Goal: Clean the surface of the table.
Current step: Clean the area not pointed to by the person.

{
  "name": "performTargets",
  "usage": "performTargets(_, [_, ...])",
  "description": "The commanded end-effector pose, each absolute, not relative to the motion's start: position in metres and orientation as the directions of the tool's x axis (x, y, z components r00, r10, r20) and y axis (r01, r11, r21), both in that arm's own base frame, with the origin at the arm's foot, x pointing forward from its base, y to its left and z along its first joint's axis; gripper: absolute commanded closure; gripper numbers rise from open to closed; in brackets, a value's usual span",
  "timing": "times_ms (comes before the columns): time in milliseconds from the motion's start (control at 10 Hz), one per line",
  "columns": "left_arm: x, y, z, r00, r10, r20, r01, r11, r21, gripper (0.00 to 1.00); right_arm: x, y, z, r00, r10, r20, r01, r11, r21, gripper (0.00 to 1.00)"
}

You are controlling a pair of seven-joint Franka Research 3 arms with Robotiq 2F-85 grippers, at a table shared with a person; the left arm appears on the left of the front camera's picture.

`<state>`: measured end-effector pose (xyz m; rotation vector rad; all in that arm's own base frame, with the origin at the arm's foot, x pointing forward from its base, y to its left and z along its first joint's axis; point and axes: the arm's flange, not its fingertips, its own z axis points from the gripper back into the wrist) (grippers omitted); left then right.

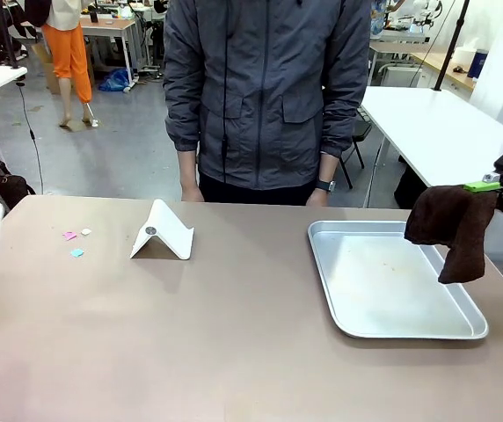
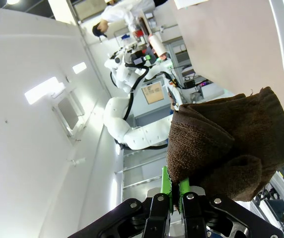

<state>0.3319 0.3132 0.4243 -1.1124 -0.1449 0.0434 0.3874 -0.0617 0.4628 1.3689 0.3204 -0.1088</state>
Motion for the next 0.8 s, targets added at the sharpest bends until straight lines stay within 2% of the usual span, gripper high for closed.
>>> performTargets(0, [0.324, 0.357, 0.415, 0.971, 0.202, 0.129, 0.057, 0.327, -0.943, 0.77, 0.387, -0.062, 0.466, 0.953, 0.126, -0.276, 0.249, 0.199, 0.948, 0.94])
performTargets(400, [0.296, 0.389, 0.387, 0.946, 0.315, 0.08, 0.0, 0.246, -0.969, 0.77, 0.387, -0.062, 0.466, 0.953, 0.126, -0.276, 0.249, 0.199, 0.948, 0.94])
performTargets(500, [0.295, 0.383, 0.387, 0.956, 0.282, 0.079, -0.006, 0.288, -0.957, 0.77, 0.387, -0.062, 0.466, 0.953, 0.126, -0.276, 0.249, 0.199, 0.948, 0.94])
performTargets(700, [0.295, 0.383, 0.387, 0.956, 0.282, 0.079, -0.006, 0.288, -0.957, 0.77, 0.387, -0.062, 0.466, 0.953, 0.126, -0.276, 0.249, 0.199, 0.948, 0.94])
